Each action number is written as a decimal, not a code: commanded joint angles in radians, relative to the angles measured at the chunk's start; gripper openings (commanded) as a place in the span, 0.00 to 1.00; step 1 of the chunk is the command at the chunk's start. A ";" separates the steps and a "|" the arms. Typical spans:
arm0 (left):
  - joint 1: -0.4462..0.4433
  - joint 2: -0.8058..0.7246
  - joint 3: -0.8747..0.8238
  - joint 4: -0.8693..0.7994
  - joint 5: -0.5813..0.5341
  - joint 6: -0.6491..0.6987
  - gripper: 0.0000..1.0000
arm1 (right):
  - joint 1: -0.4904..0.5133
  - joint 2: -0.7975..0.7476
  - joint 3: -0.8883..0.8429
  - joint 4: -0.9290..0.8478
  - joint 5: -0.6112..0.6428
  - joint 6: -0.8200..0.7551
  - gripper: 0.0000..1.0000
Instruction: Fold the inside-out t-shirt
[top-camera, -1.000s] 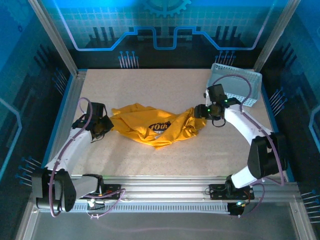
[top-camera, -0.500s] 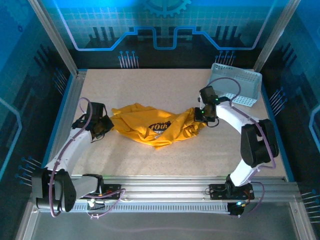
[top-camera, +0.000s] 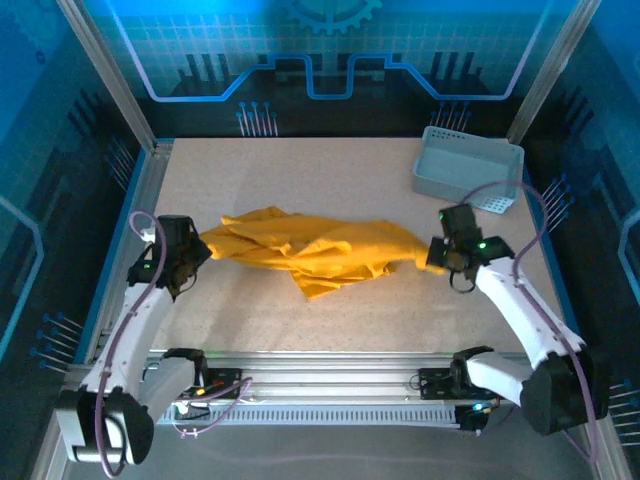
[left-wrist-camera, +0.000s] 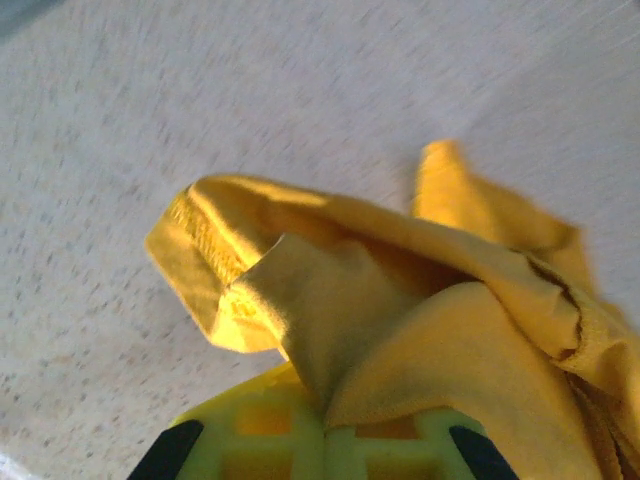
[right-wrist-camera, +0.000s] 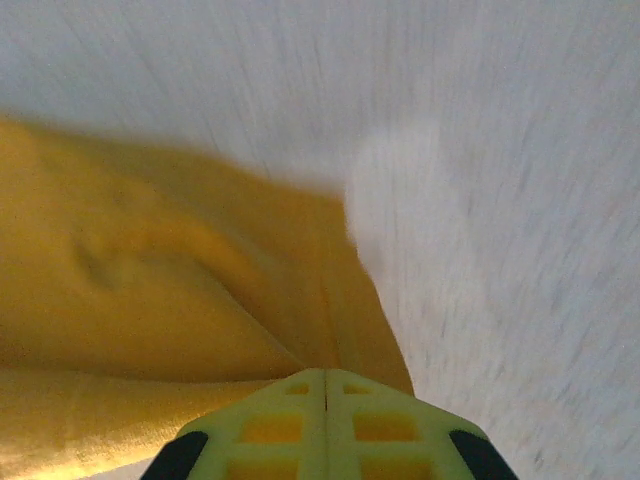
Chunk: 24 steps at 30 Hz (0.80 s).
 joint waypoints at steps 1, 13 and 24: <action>0.026 0.025 -0.052 0.006 0.029 -0.037 0.00 | 0.004 0.036 -0.131 -0.016 -0.114 0.130 0.16; 0.035 0.088 -0.054 0.057 0.095 -0.026 0.00 | 0.082 0.108 0.043 0.030 -0.069 -0.076 0.68; 0.035 0.105 -0.049 0.061 0.104 -0.012 0.00 | 0.106 0.365 0.143 0.207 -0.202 -0.130 0.64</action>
